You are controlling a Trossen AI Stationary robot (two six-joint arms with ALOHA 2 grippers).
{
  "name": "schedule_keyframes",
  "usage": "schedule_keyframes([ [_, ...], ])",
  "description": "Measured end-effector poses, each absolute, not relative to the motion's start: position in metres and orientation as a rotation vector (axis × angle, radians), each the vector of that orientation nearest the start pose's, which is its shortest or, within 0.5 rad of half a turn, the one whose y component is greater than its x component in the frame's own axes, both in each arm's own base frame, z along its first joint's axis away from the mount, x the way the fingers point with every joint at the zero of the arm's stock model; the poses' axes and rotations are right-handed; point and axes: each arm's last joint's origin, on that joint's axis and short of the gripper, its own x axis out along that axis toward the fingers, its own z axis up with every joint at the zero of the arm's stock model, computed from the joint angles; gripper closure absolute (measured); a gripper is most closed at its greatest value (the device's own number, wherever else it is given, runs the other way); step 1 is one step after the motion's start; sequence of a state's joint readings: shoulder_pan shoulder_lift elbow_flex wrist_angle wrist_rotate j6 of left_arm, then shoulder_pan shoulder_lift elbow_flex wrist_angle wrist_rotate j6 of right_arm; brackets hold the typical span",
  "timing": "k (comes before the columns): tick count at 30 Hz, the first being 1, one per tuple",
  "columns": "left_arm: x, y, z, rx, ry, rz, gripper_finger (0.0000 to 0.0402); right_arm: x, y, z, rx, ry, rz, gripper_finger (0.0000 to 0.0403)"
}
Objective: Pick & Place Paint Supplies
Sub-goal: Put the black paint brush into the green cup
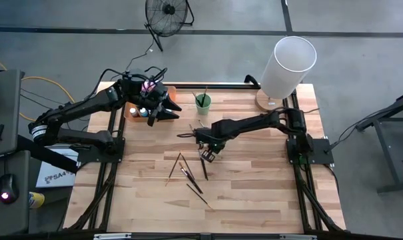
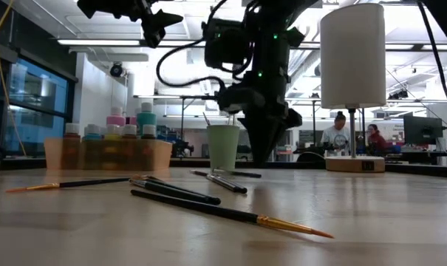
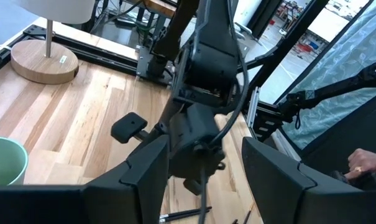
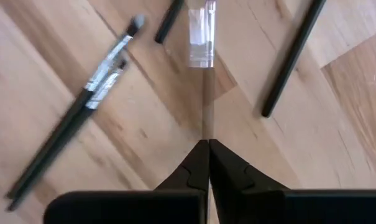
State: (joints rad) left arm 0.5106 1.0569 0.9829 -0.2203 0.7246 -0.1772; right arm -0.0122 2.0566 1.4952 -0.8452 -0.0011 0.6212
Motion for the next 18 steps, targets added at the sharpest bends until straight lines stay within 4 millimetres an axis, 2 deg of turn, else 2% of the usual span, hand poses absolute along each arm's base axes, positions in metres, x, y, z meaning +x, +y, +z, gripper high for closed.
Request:
schedule_keyframes([
  [4,0.205,0.093,0.349,-0.346,0.259,-0.191,0.0202,0.396,-0.002,0.174,0.544,1.318,-0.471,0.0402],
  [9,0.205,0.093,0.349,-0.346,0.259,-0.191,0.0202,0.391,-0.001,0.2,0.543,1.222,-0.512,0.0402],
  [15,0.205,0.093,0.349,-0.349,0.26,-0.191,0.0202,0.397,-0.004,0.206,0.682,1.157,-0.473,0.0401],
  [18,0.205,0.093,0.349,-0.349,0.26,-0.191,0.0202,0.399,-0.006,0.208,0.712,1.109,-0.512,0.0399],
])
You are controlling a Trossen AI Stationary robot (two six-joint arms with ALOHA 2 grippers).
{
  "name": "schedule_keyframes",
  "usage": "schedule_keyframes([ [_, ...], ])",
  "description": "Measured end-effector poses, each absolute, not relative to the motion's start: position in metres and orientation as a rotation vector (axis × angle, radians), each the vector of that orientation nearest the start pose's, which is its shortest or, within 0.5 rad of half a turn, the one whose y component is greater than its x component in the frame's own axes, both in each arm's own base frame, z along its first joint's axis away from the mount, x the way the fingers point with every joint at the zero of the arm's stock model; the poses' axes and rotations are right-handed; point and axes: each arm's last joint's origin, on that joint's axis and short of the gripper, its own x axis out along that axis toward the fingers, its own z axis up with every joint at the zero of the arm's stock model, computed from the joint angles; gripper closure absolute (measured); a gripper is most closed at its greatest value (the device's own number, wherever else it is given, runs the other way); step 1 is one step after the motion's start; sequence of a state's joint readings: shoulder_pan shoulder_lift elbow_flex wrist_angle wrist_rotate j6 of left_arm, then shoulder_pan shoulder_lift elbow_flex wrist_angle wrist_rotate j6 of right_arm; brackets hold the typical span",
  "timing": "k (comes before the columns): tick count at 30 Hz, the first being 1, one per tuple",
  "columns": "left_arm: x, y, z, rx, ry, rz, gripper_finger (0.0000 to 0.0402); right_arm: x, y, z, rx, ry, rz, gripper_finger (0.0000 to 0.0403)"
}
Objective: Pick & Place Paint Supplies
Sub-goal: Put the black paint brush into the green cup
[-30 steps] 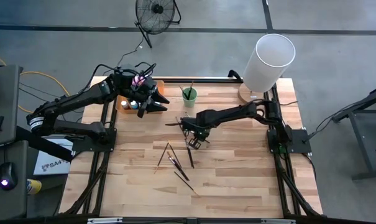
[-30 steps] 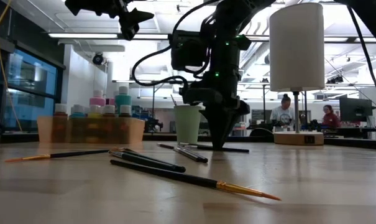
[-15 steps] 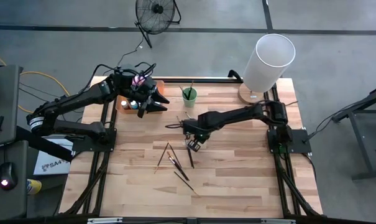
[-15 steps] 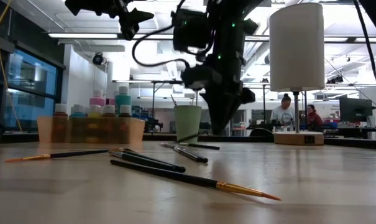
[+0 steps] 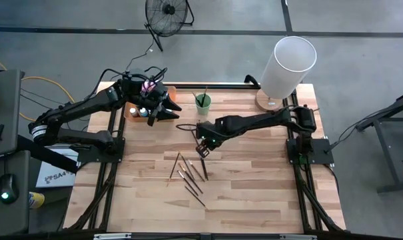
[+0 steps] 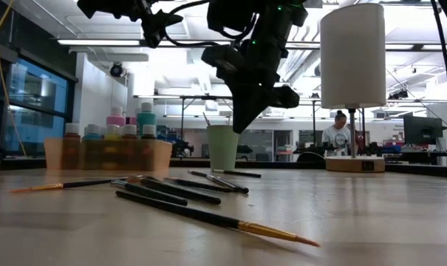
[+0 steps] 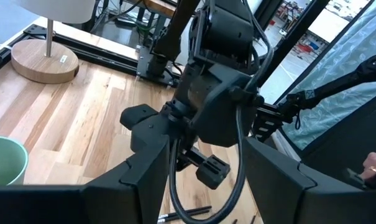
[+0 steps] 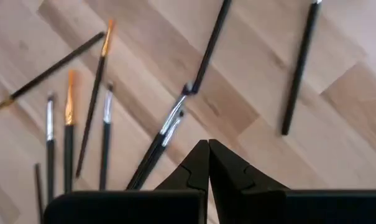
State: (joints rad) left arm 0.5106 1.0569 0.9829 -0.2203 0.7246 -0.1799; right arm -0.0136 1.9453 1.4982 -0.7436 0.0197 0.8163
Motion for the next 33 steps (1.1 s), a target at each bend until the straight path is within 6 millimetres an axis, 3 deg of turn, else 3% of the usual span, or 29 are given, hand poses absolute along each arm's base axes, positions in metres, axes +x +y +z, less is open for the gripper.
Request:
schedule_keyframes([
  [4,0.205,0.093,0.349,-0.35,0.26,-0.191,0.0202,0.4,-0.022,0.208,0.785,1.1,-0.516,0.0378],
  [14,0.205,0.093,0.349,-0.352,0.263,-0.19,0.0202,0.397,-0.068,0.195,0.777,1.109,-0.609,0.0253],
  [33,0.205,0.093,0.347,-0.367,0.279,-0.186,0.0202,0.406,-0.072,0.163,0.592,1.168,-0.611,0.0264],
])
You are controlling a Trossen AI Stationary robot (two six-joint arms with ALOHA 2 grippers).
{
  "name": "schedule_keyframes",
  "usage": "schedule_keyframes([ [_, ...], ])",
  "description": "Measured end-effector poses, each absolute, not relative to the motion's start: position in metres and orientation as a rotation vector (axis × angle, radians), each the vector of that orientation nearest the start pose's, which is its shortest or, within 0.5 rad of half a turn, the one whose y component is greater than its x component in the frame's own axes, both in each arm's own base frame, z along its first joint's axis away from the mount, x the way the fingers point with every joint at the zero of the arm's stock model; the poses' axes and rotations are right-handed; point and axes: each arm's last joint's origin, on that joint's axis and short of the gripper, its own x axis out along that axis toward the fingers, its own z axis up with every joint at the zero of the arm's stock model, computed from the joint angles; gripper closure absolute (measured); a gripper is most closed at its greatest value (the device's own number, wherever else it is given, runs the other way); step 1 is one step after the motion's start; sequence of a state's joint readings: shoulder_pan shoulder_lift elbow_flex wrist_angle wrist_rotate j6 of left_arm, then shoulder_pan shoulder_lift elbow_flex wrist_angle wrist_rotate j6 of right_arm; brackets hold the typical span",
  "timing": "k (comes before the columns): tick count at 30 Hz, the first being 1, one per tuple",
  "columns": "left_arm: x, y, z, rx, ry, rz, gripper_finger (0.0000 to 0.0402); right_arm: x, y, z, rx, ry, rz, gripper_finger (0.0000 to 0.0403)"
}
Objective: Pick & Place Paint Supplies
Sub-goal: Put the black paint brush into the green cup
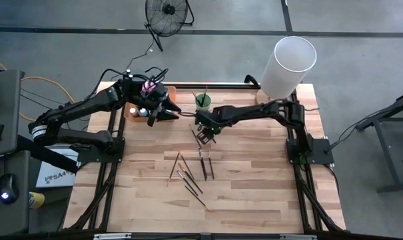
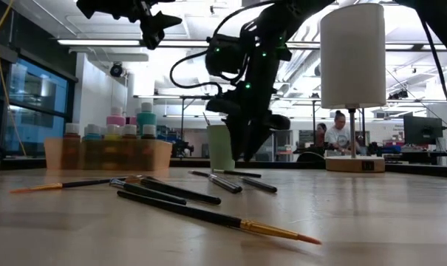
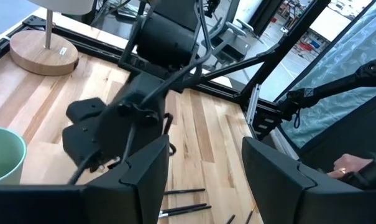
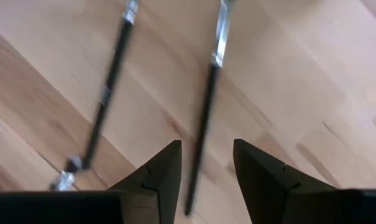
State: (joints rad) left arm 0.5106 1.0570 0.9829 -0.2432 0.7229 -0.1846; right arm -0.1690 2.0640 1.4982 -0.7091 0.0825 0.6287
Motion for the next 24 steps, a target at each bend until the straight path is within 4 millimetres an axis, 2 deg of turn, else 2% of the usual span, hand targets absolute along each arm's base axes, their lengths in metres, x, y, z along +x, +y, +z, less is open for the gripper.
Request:
schedule_keyframes([
  [6,0.205,0.093,0.347,-0.37,0.279,-0.185,0.0202,0.411,-0.062,0.158,0.51,1.146,-0.651,0.0264],
  [13,0.205,0.093,0.347,-0.37,0.279,-0.183,0.0202,0.41,-0.058,0.14,0.515,1.225,-0.665,0.0264],
  [17,0.205,0.093,0.347,-0.37,0.279,-0.183,0.0202,0.407,-0.058,0.137,0.542,1.266,-0.677,0.0267],
  [20,0.205,0.093,0.347,-0.371,0.279,-0.183,0.0202,0.405,-0.056,0.136,0.537,1.287,-0.677,0.0286],
  [24,0.205,0.093,0.347,-0.371,0.28,-0.183,0.0202,0.403,-0.055,0.136,0.556,1.319,-0.657,0.0333],
])
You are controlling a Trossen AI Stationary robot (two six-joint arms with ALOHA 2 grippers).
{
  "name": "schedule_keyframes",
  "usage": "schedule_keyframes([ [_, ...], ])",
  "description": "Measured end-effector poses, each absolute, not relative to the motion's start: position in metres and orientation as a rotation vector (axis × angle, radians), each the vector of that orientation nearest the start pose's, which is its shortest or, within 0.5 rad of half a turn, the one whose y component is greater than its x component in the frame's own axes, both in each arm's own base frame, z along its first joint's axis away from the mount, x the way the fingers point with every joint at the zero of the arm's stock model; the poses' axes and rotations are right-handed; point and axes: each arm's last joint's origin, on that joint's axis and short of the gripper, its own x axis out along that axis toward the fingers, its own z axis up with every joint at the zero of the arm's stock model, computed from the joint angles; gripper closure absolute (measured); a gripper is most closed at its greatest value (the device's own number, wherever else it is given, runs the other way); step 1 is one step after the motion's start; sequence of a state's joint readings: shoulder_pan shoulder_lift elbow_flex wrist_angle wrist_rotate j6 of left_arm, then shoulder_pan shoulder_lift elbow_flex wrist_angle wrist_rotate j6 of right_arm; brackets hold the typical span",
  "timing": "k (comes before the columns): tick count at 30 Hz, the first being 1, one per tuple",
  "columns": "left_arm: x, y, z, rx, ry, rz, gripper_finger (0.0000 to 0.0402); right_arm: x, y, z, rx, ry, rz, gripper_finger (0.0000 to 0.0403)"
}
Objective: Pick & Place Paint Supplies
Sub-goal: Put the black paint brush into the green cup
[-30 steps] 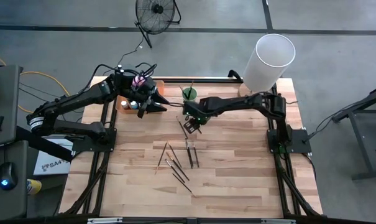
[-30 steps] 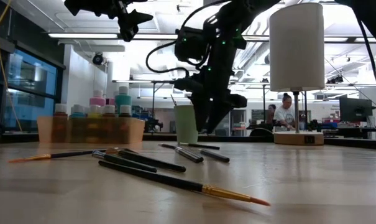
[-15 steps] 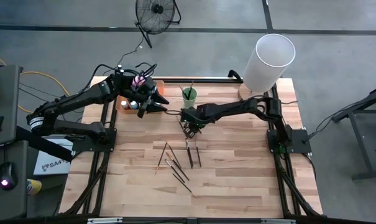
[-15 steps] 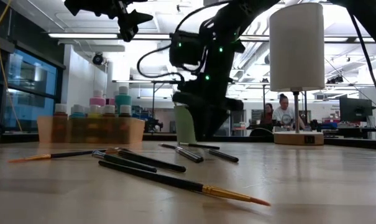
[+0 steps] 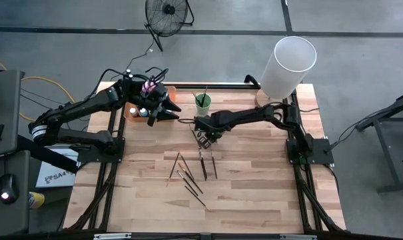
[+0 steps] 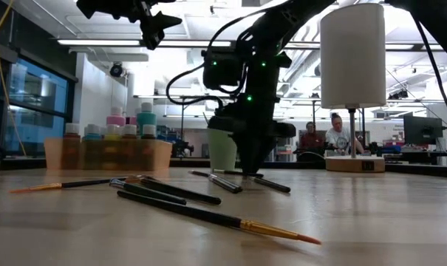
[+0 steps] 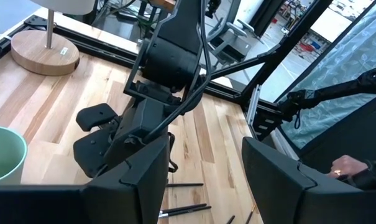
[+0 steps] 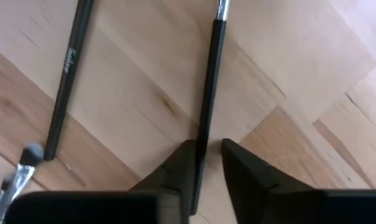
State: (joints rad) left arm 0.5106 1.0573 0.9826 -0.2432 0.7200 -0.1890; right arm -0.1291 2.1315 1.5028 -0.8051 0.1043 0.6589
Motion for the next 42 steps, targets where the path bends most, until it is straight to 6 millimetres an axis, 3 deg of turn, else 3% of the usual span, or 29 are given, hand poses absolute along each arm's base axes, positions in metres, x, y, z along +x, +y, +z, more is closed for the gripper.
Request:
schedule_keyframes([
  [4,0.205,0.093,0.347,-0.371,0.279,-0.183,0.0202,0.401,-0.054,0.135,0.591,1.361,-0.626,0.0388],
  [7,0.205,0.093,0.347,-0.371,0.279,-0.183,0.0202,0.397,-0.049,0.135,0.623,1.412,-0.615,0.0394],
  [14,0.205,0.093,0.347,-0.371,0.279,-0.184,0.0202,0.39,-0.037,0.143,0.724,1.482,-0.554,0.0397],
  [27,0.205,0.093,0.347,-0.371,0.279,-0.186,0.0202,0.388,-0.026,0.177,0.725,1.347,-0.598,0.0401],
  [36,0.205,0.093,0.347,-0.371,0.279,-0.186,0.0202,0.402,-0.026,0.182,0.845,1.188,-0.575,0.0401],
  [42,0.205,0.093,0.347,-0.371,0.279,-0.187,0.0202,0.398,-0.015,0.181,0.937,1.256,-0.593,0.0384],
])
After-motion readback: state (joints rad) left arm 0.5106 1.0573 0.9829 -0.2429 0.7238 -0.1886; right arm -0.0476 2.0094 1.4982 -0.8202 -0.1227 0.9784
